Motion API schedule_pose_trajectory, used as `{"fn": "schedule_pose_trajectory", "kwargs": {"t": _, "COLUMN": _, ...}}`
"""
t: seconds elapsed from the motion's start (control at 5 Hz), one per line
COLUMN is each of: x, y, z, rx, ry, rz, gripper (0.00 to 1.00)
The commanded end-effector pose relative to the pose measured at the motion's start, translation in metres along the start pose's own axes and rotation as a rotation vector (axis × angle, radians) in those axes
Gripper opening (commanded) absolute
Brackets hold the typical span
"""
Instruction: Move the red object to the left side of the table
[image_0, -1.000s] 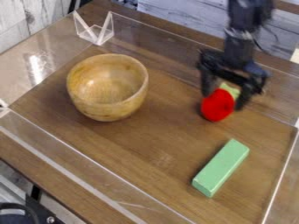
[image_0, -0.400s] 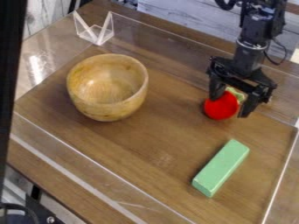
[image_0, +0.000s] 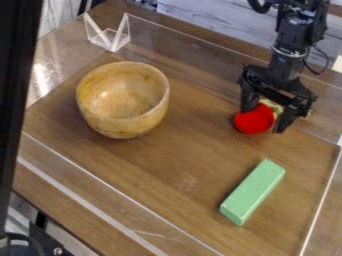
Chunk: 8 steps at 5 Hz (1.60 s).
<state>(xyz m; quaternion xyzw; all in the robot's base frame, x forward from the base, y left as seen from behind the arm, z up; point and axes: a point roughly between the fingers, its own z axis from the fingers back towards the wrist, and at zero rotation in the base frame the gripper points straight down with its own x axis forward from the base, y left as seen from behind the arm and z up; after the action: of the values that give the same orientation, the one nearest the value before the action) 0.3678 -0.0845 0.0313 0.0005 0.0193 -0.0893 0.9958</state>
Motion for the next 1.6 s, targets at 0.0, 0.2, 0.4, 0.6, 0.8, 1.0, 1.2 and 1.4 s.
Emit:
{"fn": "schedule_pose_trajectory", "kwargs": {"t": 0.0, "x": 0.008, "y": -0.002, "z": 0.01, "rx": -0.001, "ry": -0.046, "rz": 0.026, "gripper": 1.0}}
{"fn": "schedule_pose_trajectory", "kwargs": {"t": 0.2, "x": 0.004, "y": 0.009, "z": 0.012, "rx": -0.001, "ry": -0.043, "rz": 0.006, "gripper": 1.0}}
{"fn": "schedule_pose_trajectory", "kwargs": {"t": 0.4, "x": -0.001, "y": 0.019, "z": 0.015, "rx": -0.003, "ry": -0.042, "rz": -0.013, "gripper": 1.0}}
{"fn": "schedule_pose_trajectory", "kwargs": {"t": 0.6, "x": -0.002, "y": 0.021, "z": 0.01, "rx": -0.011, "ry": -0.045, "rz": -0.007, "gripper": 1.0}}
{"fn": "schedule_pose_trajectory", "kwargs": {"t": 0.8, "x": -0.004, "y": 0.016, "z": 0.007, "rx": -0.013, "ry": -0.053, "rz": 0.006, "gripper": 1.0}}
{"fn": "schedule_pose_trajectory", "kwargs": {"t": 1.0, "x": -0.001, "y": 0.014, "z": 0.008, "rx": -0.016, "ry": -0.057, "rz": 0.003, "gripper": 1.0}}
{"fn": "schedule_pose_trajectory", "kwargs": {"t": 1.2, "x": 0.001, "y": 0.013, "z": 0.009, "rx": -0.018, "ry": -0.061, "rz": 0.001, "gripper": 1.0}}
{"fn": "schedule_pose_trajectory", "kwargs": {"t": 1.4, "x": 0.001, "y": 0.008, "z": 0.015, "rx": -0.02, "ry": -0.065, "rz": 0.024, "gripper": 1.0}}
